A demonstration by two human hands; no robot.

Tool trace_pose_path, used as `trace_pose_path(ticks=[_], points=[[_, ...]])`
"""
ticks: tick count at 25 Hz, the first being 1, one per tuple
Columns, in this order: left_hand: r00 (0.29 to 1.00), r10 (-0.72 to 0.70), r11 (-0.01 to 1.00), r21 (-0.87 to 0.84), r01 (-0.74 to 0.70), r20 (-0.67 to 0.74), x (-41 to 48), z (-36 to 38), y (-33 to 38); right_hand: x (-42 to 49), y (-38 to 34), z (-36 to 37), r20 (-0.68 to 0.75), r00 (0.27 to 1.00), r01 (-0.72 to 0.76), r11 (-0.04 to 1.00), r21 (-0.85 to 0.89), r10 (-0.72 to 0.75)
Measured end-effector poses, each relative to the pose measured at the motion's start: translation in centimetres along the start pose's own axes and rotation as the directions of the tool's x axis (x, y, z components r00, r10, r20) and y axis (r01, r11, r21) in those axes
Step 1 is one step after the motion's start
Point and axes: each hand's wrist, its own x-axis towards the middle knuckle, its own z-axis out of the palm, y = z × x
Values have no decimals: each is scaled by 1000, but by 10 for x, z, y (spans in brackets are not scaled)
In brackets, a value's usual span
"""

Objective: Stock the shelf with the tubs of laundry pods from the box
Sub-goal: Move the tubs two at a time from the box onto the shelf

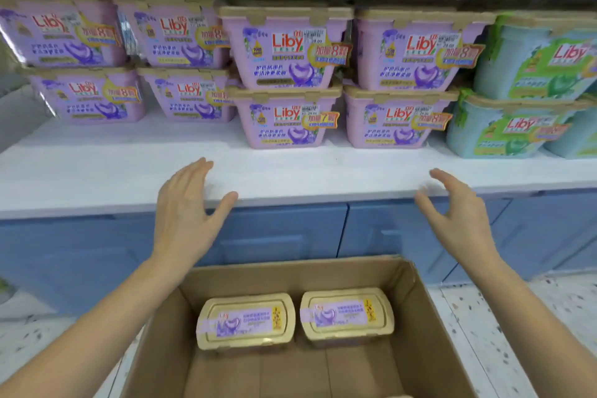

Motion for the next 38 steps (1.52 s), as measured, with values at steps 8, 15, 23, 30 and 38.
trace_pose_path(ticks=[8, 15, 23, 30, 38], points=[[941, -158, 987, 62, 146, 299, -143, 14, -49, -119, 36, 67, 341, 929, -117, 989, -93, 142], [693, -484, 861, 149, 487, 534, -173, 67, -76, -154, 71, 115, 457, 776, -416, 897, -147, 435], [338, -768, 434, 53, 900, 543, -174, 126, -121, -142, 113, 162, 474, 454, -878, 469, 94, 754], [316, -732, 320, -104, 942, 604, -180, 144, -122, -147, 128, 179, 438, 516, -824, 567, 18, 736], [377, -759, 319, -202, 926, 531, -187, 128, -112, -158, 101, 146, 361, 635, -699, 707, -108, 683]])
